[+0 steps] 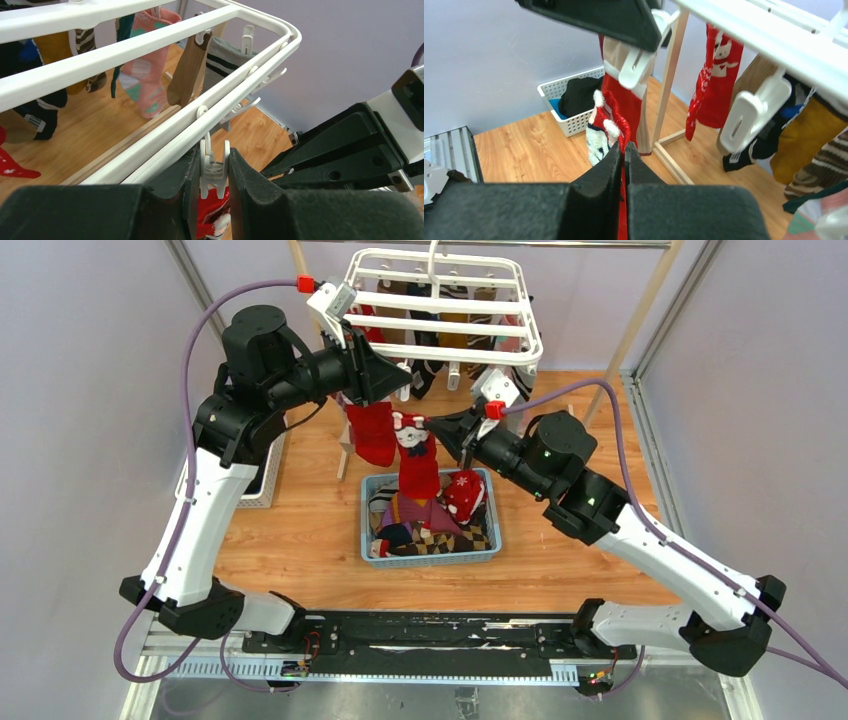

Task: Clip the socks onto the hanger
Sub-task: Clamp the sock onto the hanger.

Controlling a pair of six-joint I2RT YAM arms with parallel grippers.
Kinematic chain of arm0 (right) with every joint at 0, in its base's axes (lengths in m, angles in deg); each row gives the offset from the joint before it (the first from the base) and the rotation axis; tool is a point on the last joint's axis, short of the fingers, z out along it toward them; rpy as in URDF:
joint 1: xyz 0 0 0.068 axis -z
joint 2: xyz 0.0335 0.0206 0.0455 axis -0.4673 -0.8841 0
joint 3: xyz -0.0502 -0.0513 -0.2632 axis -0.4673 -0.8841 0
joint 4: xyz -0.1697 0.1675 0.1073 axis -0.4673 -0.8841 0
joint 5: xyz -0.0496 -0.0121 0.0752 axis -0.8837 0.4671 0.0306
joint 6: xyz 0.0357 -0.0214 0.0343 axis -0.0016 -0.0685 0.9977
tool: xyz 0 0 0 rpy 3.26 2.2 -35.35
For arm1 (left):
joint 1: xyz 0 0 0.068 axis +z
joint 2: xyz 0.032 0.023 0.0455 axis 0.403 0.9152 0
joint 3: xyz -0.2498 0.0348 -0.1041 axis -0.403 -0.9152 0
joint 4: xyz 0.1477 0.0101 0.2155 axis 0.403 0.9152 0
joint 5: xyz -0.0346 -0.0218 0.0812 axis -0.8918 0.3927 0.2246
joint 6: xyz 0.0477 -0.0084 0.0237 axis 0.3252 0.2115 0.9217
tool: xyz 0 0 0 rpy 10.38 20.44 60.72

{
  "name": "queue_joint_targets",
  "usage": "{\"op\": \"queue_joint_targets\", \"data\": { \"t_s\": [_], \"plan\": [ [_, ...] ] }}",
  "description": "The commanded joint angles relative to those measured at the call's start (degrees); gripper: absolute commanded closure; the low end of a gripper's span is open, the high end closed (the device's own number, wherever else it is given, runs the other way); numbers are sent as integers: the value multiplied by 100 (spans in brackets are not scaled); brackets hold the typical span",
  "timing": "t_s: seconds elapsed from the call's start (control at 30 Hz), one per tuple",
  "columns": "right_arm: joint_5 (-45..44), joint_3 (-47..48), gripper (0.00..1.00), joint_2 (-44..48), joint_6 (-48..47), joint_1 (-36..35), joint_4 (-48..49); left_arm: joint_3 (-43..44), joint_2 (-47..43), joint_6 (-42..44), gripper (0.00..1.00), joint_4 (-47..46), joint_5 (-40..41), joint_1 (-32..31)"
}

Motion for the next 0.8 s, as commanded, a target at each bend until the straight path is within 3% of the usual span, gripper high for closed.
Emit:
{"op": "queue_joint_targets", "data": {
  "t_s": [0.0,0.17,0.77],
  "plan": [
    [323,613,100,-285,-469,-63,-326,-79,-147,-61,94,25,-445,-5],
    [454,1008,100,-512,-585,40,-763,-75,-147,-97,94,-27,-523,-5],
    [741,420,100,-393,360,620,621,-111,-127,-151,94,-87,-920,-4]
  ]
}}
